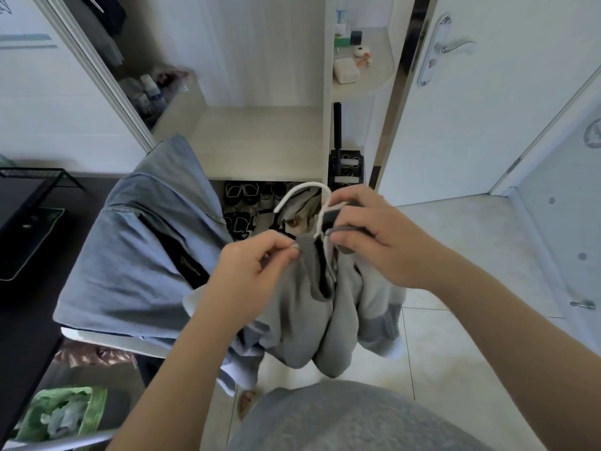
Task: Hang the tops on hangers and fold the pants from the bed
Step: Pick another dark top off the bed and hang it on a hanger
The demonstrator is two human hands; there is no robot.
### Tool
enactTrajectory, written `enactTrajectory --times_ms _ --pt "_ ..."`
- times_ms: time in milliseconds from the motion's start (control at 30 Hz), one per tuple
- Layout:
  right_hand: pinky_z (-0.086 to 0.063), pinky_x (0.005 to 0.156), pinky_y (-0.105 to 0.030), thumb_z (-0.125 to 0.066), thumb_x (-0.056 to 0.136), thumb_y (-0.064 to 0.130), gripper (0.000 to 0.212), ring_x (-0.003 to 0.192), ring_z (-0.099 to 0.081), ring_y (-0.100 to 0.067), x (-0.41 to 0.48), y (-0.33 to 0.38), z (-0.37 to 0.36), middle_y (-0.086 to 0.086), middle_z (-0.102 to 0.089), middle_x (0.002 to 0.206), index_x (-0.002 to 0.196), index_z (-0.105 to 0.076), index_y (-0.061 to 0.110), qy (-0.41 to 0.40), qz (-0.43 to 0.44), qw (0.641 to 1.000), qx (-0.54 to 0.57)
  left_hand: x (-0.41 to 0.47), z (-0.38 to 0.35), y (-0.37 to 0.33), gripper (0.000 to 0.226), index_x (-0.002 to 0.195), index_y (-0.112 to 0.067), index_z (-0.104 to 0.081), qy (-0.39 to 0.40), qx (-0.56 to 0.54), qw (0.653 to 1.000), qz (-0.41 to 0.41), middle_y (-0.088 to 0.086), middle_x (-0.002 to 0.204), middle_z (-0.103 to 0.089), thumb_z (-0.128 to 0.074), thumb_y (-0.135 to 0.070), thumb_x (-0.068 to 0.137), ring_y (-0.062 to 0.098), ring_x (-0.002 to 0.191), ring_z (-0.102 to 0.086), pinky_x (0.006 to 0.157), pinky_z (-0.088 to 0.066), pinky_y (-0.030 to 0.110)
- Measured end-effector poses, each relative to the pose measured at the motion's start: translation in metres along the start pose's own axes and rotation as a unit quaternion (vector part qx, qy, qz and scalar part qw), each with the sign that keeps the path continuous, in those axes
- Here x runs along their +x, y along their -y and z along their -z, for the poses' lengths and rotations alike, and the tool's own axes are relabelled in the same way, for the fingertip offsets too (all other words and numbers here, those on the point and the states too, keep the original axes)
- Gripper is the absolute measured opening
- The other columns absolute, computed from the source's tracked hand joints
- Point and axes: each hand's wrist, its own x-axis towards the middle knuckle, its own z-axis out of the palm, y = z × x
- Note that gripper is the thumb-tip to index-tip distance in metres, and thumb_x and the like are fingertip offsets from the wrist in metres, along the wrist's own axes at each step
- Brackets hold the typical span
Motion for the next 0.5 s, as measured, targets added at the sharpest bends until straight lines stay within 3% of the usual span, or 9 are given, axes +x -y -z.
enactTrajectory --times_ms 67,133,200,267,367,433,500 --pt "-0.039 0.095 -0.02 -0.051 0.101 0.014 0.027 0.114 -0.054 -0.01 0.003 0.001 -0.015 0.012 -0.054 0.102 0.079 -0.05 0.028 -0.006 0.006 0.999 0.032 0.005 -0.002 -0.004 0.014 0.086 -0.02 -0.071 0.005 -0.007 1.0 -0.006 -0.024 0.067 -0.061 -0.07 -0.008 0.092 -0.005 0.066 -0.057 0.062 -0.038 0.007" --pt "-0.043 0.075 -0.022 -0.048 0.104 0.015 0.025 0.082 -0.057 -0.01 0.001 -0.003 -0.023 0.009 -0.055 0.077 0.079 -0.052 0.019 -0.028 -0.019 0.998 0.046 0.007 0.0 -0.001 0.012 0.093 -0.018 -0.076 0.015 -0.009 1.0 0.005 -0.025 0.075 -0.066 -0.069 -0.007 0.093 -0.006 0.074 -0.062 0.067 -0.042 0.008" --pt "-0.04 0.063 -0.023 -0.047 0.105 0.019 0.024 0.065 -0.051 -0.014 -0.002 -0.011 -0.024 -0.002 -0.055 0.071 0.082 -0.051 0.011 -0.062 -0.052 0.995 0.058 0.006 0.002 0.002 0.016 0.097 -0.018 -0.076 0.038 -0.016 0.999 0.004 -0.033 0.08 -0.067 -0.067 -0.005 0.094 -0.011 0.079 -0.062 0.07 -0.042 0.005" --pt "-0.039 0.059 -0.019 -0.049 0.104 0.025 0.025 0.059 -0.048 -0.01 -0.005 -0.015 -0.025 -0.001 -0.054 0.067 0.081 -0.048 0.016 -0.087 -0.068 0.992 0.067 0.006 0.002 0.003 0.019 0.097 -0.02 -0.075 0.053 -0.018 0.998 -0.008 -0.038 0.085 -0.066 -0.065 -0.003 0.095 -0.012 0.082 -0.062 0.071 -0.042 0.003" --pt "-0.042 0.054 -0.02 -0.06 0.094 0.04 0.03 0.053 -0.046 -0.008 -0.008 -0.02 -0.021 0.005 -0.049 0.06 0.081 -0.044 0.018 -0.106 -0.082 0.984 0.118 0.009 0.007 0.013 0.019 0.089 -0.025 -0.071 0.023 -0.017 1.0 0.009 -0.019 0.084 -0.071 -0.063 -0.009 0.097 0.003 0.079 -0.064 0.065 -0.043 0.011" --pt "-0.04 0.052 -0.018 -0.066 0.092 0.037 0.026 0.05 -0.046 -0.008 -0.01 -0.024 -0.01 0.006 -0.047 0.057 0.086 -0.05 0.018 -0.105 -0.088 0.978 0.156 0.012 0.018 0.026 0.017 0.087 -0.027 -0.068 -0.008 -0.006 0.999 0.033 -0.009 0.081 -0.069 -0.061 -0.015 0.098 0.012 0.077 -0.062 0.065 -0.046 0.02" --pt "-0.035 0.05 -0.01 -0.064 0.096 0.031 0.02 0.045 -0.041 -0.001 -0.011 -0.03 0.0 0.012 -0.046 0.051 0.084 -0.062 0.015 -0.077 -0.114 0.98 0.146 0.013 0.027 0.035 0.021 0.086 -0.032 -0.064 -0.032 0.01 0.998 0.045 -0.01 0.083 -0.066 -0.059 -0.016 0.099 0.01 0.08 -0.06 0.067 -0.044 0.014"
